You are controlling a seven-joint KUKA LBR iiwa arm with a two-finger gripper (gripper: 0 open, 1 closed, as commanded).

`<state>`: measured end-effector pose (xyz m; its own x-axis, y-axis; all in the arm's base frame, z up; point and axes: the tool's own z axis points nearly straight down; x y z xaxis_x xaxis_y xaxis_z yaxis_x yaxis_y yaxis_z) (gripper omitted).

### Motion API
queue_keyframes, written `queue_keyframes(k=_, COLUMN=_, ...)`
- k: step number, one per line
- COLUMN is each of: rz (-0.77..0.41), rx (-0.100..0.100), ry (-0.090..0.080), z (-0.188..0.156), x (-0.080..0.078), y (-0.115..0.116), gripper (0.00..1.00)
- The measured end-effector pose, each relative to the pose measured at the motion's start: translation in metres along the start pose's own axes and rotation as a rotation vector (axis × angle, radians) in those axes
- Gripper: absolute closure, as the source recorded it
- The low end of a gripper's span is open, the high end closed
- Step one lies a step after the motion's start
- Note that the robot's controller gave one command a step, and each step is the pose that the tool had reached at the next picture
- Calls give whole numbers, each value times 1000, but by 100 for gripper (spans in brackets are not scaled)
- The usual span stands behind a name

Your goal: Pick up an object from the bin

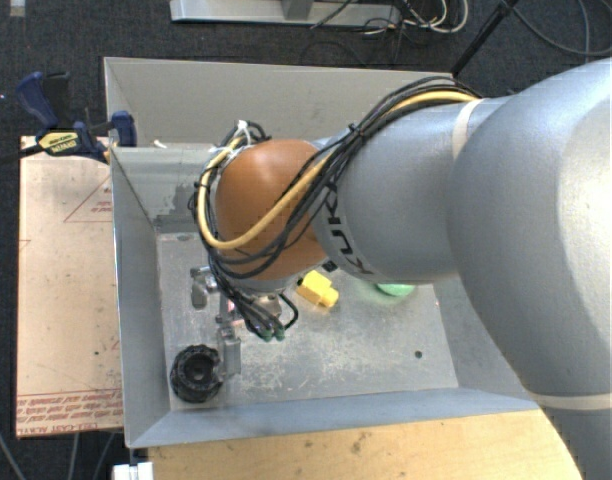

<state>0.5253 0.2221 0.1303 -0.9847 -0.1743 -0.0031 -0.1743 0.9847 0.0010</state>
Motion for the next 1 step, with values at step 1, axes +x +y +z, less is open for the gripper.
queue_keyframes(k=1, rz=-314, rx=0, ry=4, z=19, x=16, y=10, gripper=0)
